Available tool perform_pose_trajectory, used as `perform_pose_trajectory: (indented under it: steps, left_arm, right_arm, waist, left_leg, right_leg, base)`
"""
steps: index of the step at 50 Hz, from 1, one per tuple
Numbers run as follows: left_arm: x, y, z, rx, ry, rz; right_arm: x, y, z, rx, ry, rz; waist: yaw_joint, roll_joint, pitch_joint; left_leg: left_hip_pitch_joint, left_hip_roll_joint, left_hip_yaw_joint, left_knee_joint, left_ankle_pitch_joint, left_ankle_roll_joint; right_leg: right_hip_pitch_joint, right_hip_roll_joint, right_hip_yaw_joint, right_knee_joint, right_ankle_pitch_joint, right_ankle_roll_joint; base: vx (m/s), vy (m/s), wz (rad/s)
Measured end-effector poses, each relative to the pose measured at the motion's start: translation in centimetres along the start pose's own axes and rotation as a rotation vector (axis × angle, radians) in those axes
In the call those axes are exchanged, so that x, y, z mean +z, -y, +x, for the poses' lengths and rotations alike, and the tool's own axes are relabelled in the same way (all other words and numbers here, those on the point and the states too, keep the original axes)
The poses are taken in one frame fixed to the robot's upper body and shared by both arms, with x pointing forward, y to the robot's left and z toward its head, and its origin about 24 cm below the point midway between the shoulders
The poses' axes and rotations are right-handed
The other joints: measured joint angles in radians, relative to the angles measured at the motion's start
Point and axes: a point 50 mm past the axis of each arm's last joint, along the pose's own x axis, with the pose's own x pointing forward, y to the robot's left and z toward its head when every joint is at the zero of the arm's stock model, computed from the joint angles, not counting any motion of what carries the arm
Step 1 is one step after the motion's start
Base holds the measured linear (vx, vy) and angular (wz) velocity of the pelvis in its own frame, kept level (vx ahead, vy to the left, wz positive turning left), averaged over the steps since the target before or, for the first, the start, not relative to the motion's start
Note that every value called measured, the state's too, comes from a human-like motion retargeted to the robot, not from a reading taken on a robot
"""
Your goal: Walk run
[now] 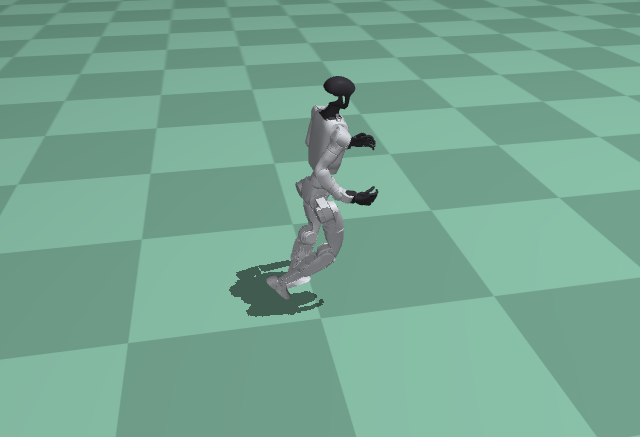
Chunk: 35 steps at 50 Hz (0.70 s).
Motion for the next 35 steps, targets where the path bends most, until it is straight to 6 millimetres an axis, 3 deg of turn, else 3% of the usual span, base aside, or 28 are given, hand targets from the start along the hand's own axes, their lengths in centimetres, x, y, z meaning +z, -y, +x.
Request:
perform_pose_trajectory:
  steps: [2, 5, 7, 9, 10, 12, 13, 15, 17, 20, 22, 25, 27, 28, 30, 31, 32, 33, 35]
  left_arm:
    - [0.8, 0.5, 1.2, 0.002, 0.057, -0.075]
    - [1.2, 1.5, 1.6, 0.015, 0.094, -0.196]
    - [0.8, 1.9, 0.9, 0.011, 0.062, -0.245]
    - [0.2, 2.0, 0.0, -0.005, 0.007, -0.257]
    - [-0.1, 2.0, -0.4, -0.012, -0.023, -0.252]
    - [-0.9, 1.5, -1.2, -0.01, -0.073, -0.225]
    - [-1.5, 1.4, -1.9, 0.002, -0.108, -0.213]
    - [-3.5, 1.6, -6.0, 0.039, -0.265, -0.197]
    - [-4.6, 2.9, -9.6, 0.024, -0.395, -0.189]
    - [-5.0, 3.9, -13.1, 0.139, -0.502, -0.224]
    - [-4.7, 4.1, -14.5, 0.217, -0.522, -0.24]
    - [-4.3, 4.1, -15.8, 0.293, -0.544, -0.251]
    - [-4.1, 3.9, -15.9, 0.284, -0.547, -0.25]
    - [-4.1, 3.9, -15.6, 0.265, -0.54, -0.252]
    - [-4.3, 4.0, -14.1, 0.217, -0.507, -0.263]
    - [-4.3, 4.1, -13.0, 0.197, -0.48, -0.269]
    - [-4.3, 4.1, -11.9, 0.179, -0.45, -0.272]
    - [-4.2, 4.0, -10.4, 0.167, -0.413, -0.272]
    - [-3.6, 3.4, -7.6, 0.151, -0.327, -0.261]
  right_arm:
    - [-1.0, 0.0, -1.4, 0.004, -0.057, 0.037]
    - [-1.5, 0.7, -2.4, -0.019, -0.095, 0.035]
    - [-1.0, 0.9, -2.0, -0.045, -0.069, 0.0]
    - [0.4, 0.8, -0.3, -0.073, 0.008, -0.056]
    - [1.5, 0.8, 0.8, -0.086, 0.063, -0.088]
    - [4.3, 0.3, 3.4, -0.11, 0.197, -0.152]
    - [5.8, 0.0, 4.7, -0.113, 0.264, -0.177]
    - [7.5, -1.3, 6.0, -0.08, 0.352, -0.197]
    - [9.4, -0.7, 7.2, -0.11, 0.463, -0.178]
    - [11.9, -1.8, 8.6, -0.074, 0.604, -0.124]
    - [13.1, -2.3, 8.6, -0.048, 0.67, -0.115]
    - [13.5, -2.5, 8.3, -0.004, 0.674, -0.157]
    - [12.6, -2.2, 7.8, 0.007, 0.619, -0.184]
    - [11.7, -1.8, 7.5, 0.006, 0.566, -0.198]
    - [9.9, -0.9, 6.6, -0.01, 0.464, -0.201]
    - [8.9, -0.7, 6.1, -0.012, 0.415, -0.192]
    - [8.1, -0.5, 5.6, -0.009, 0.373, -0.18]
    - [7.5, -0.6, 5.2, 0.002, 0.345, -0.161]
    - [6.6, -1.1, 4.5, 0.036, 0.313, -0.121]
  waist:
    - [-0.052, 0.007, -0.008]
    - [-0.154, 0.044, -0.021]
    - [-0.204, 0.069, -0.015]
    - [-0.204, 0.089, -0.002]
    - [-0.189, 0.09, 0.007]
    - [-0.161, 0.096, 0.072]
    - [-0.149, 0.1, 0.088]
    - [-0.123, 0.041, 0.053]
    - [-0.075, 0.019, 0.027]
    - [-0.014, -0.039, -0.022]
    - [-0.013, -0.029, -0.017]
    - [0.075, -0.049, -0.002]
    - [0.143, -0.062, 0.011]
    - [0.188, -0.069, 0.022]
    - [0.236, -0.072, 0.042]
    - [0.237, -0.078, 0.061]
    - [0.234, -0.085, 0.081]
    - [0.222, -0.094, 0.103]
    - [0.137, -0.147, 0.1]
  left_leg:
    - [0.092, -0.023, 0.024, -0.1, 0.084, 0.007]
    - [0.241, -0.043, 0.021, -0.237, 0.343, -0.052]
    - [0.327, -0.046, 0.023, -0.275, 0.569, -0.1]
    - [0.396, -0.043, 0.046, -0.284, 0.769, -0.16]
    - [0.423, -0.053, 0.042, -0.268, 0.85, -0.196]
    - [0.408, -0.053, 0.031, -0.02, 0.892, -0.173]
    - [0.384, -0.07, 0.044, 0.105, 0.892, -0.115]
    - [0.346, -0.195, -0.016, 0.208, 0.892, -0.096]
    - [0.18, -0.101, 0.033, 0.499, 0.705, -0.035]
    - [-0.038, -0.04, 0.124, 0.604, 0.424, 0.147]
    - [-0.143, 0.011, 0.139, 0.502, 0.318, 0.204]
    - [-0.238, -0.014, 0.158, 0.192, 0.302, 0.137]
    - [-0.23, -0.076, 0.1, -0.037, 0.285, 0.099]
    - [-0.218, -0.121, 0.039, -0.177, 0.266, 0.061]
    - [-0.181, -0.145, 0.017, -0.356, 0.243, -0.059]
    - [-0.147, -0.165, 0.054, -0.372, 0.242, -0.082]
    - [-0.117, -0.189, 0.081, -0.373, 0.265, -0.074]
    - [-0.098, -0.222, 0.091, -0.343, 0.335, -0.005]
    - [-0.055, -0.32, 0.035, -0.226, 0.267, 0.179]
  right_leg:
    - [-0.111, -0.069, -0.02, -0.097, -0.078, 0.006]
    - [-0.223, -0.142, -0.1, -0.353, -0.131, -0.021]
    - [-0.247, -0.128, -0.077, -0.579, -0.15, -0.014]
    - [-0.238, -0.093, -0.034, -0.744, -0.172, -0.033]
    - [-0.224, -0.1, -0.063, -0.79, -0.167, -0.058]
    - [-0.165, -0.065, -0.075, -0.744, -0.056, -0.217]
    - [-0.149, -0.085, -0.089, -0.65, -0.11, -0.241]
    - [-0.13, 0.05, 0.267, -0.568, -0.202, -0.237]
    - [-0.093, -0.048, 0.124, -0.472, -0.272, -0.227]
    - [0.025, -0.018, 0.214, -0.521, -0.335, -0.229]
    - [0.114, 0.002, 0.203, -0.605, -0.304, -0.228]
    - [0.274, 0.052, 0.205, -0.77, -0.094, -0.219]
    - [0.362, 0.071, 0.218, -0.822, 0.105, -0.199]
    - [0.418, 0.07, 0.218, -0.842, 0.256, -0.169]
    - [0.515, 0.068, 0.175, -0.869, 0.481, -0.079]
    - [0.528, 0.058, 0.191, -0.752, 0.503, -0.009]
    - [0.534, 0.046, 0.204, -0.625, 0.517, 0.063]
    - [0.525, 0.028, 0.213, -0.475, 0.517, 0.141]
    - [0.475, -0.03, 0.155, -0.249, 0.517, 0.244]
  base:
    - [0.98, -0.76, -0.5]
    - [1.26, -0.87, -0.29]
    - [1.04, -0.54, -0.68]
    - [1.21, -0.67, -1.62]
    - [1.15, -0.55, -2.25]
    - [1.1, -0.11, -2.26]
    - [1.55, -0.33, -2.16]
    - [1.94, -1.15, -2.12]
    - [1.63, -0.86, -1.59]
    - [1.71, -0.58, -1.62]
    - [1.43, -0.44, -0.84]
    - [1.43, -0.46, -1.57]
    - [1.61, -0.43, -1.68]
    - [1.53, -0.38, -1.4]
    - [1.41, -0.31, -0.62]
    - [1.66, -0.3, 0.09]
    - [1.7, -0.34, 0.36]
    - [1.56, -0.4, 0.73]
    - [1.72, -0.51, 1.16]
